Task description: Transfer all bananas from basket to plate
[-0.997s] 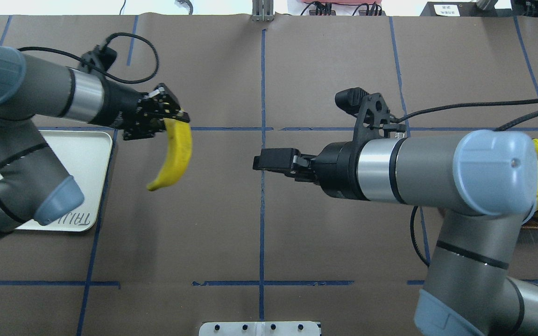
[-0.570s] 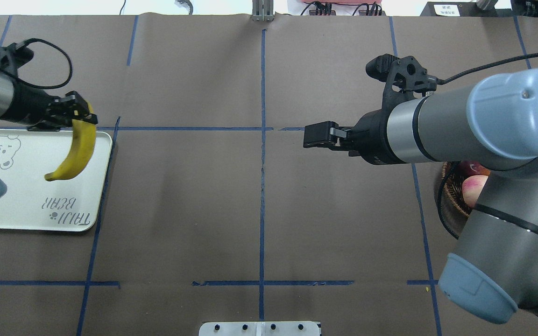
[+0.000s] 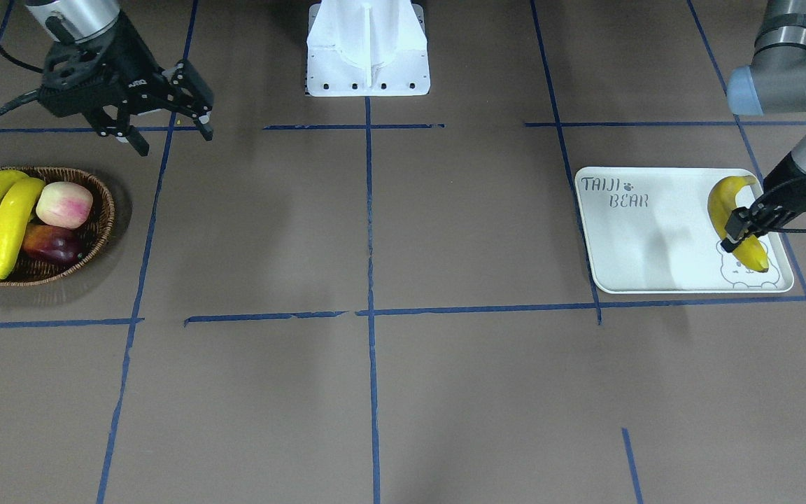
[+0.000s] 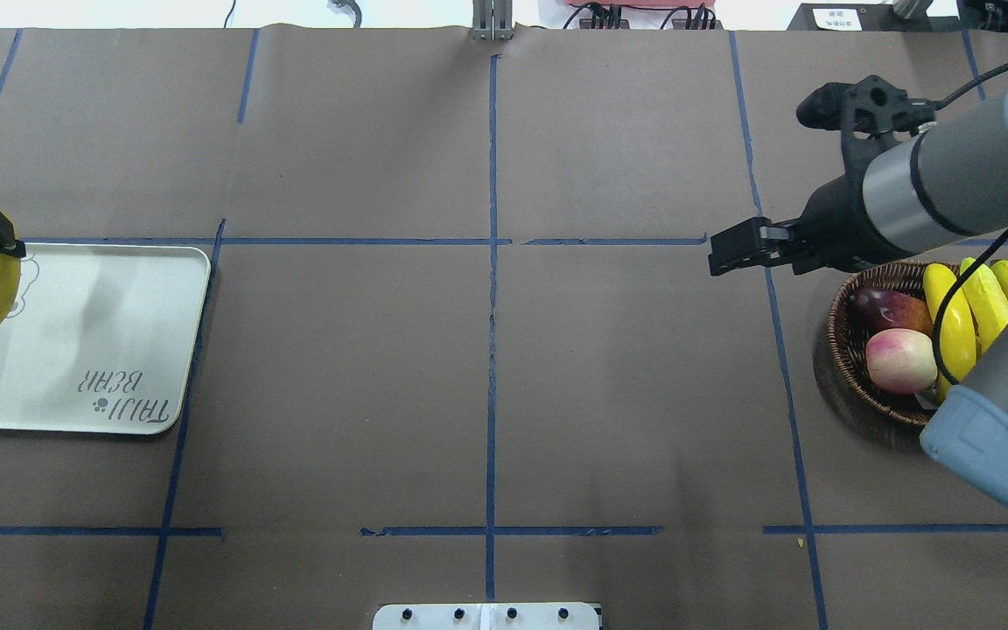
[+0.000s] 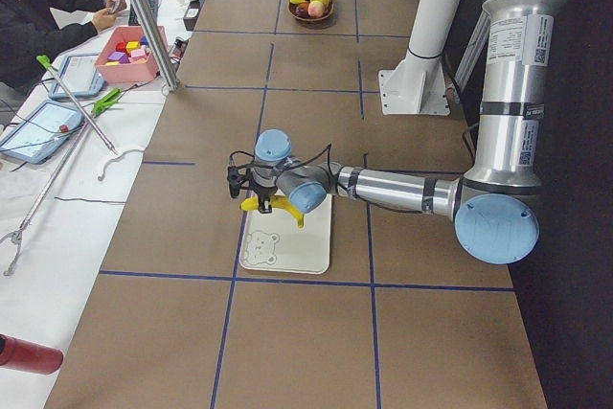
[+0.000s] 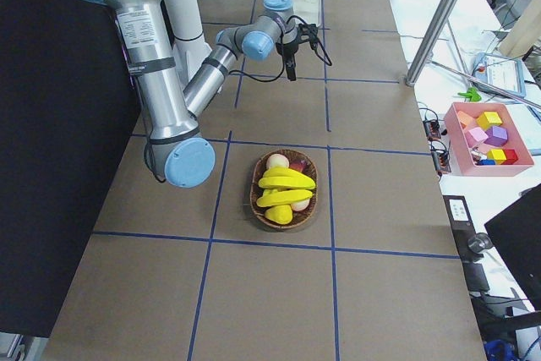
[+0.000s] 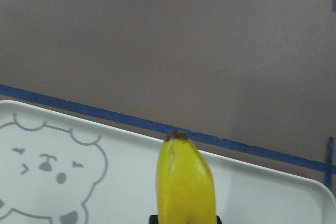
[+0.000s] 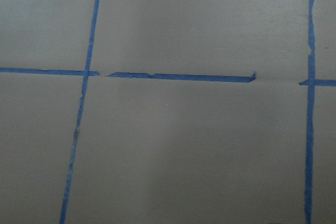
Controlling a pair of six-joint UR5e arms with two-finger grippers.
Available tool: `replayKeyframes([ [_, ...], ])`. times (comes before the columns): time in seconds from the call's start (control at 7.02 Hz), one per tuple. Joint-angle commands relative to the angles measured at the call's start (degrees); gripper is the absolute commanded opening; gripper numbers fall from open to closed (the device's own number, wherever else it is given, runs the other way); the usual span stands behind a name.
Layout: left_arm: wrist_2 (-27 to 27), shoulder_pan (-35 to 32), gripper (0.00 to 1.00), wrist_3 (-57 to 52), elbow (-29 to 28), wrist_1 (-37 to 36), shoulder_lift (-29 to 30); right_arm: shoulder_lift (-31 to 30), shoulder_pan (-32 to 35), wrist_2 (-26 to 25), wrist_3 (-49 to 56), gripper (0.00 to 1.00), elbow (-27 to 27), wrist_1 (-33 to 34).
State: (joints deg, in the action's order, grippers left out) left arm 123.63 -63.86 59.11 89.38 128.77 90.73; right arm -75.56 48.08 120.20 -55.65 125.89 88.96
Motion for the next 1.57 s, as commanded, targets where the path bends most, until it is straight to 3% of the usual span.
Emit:
replayKeyframes([
  [0.0,-1.3,-0.3,0.00,-0.5,-4.1,0.4,-0.3,-2.3,3.3,3.5,5.3,1.00,-0.4,0.0],
  [0.14,-1.3,-0.4,0.00,-0.4,-4.4,0.5,-0.5,-2.3,3.4,3.5,5.3,1.00,-0.5,0.1],
  [0.28,-1.2,-0.3,0.21,-0.4,-4.3,0.5,-0.4,-2.4,3.4,3.5,5.3,1.00,-0.5,0.1],
  [0.43,-1.2,-0.3,0.99,-0.5,-4.5,0.5,-0.4,-2.4,3.4,3.5,5.3,1.00,-0.4,0.0],
  [1.0,-0.5,-0.3,1.00,-0.4,-2.7,0.7,-0.3,-2.6,6.2,5.3,5.5,1.00,-1.2,0.8],
  [1.42,4.8,-1.5,1.00,1.4,3.7,-1.6,0.6,-14.8,14.8,12.3,19.9,1.00,-1.4,0.0],
])
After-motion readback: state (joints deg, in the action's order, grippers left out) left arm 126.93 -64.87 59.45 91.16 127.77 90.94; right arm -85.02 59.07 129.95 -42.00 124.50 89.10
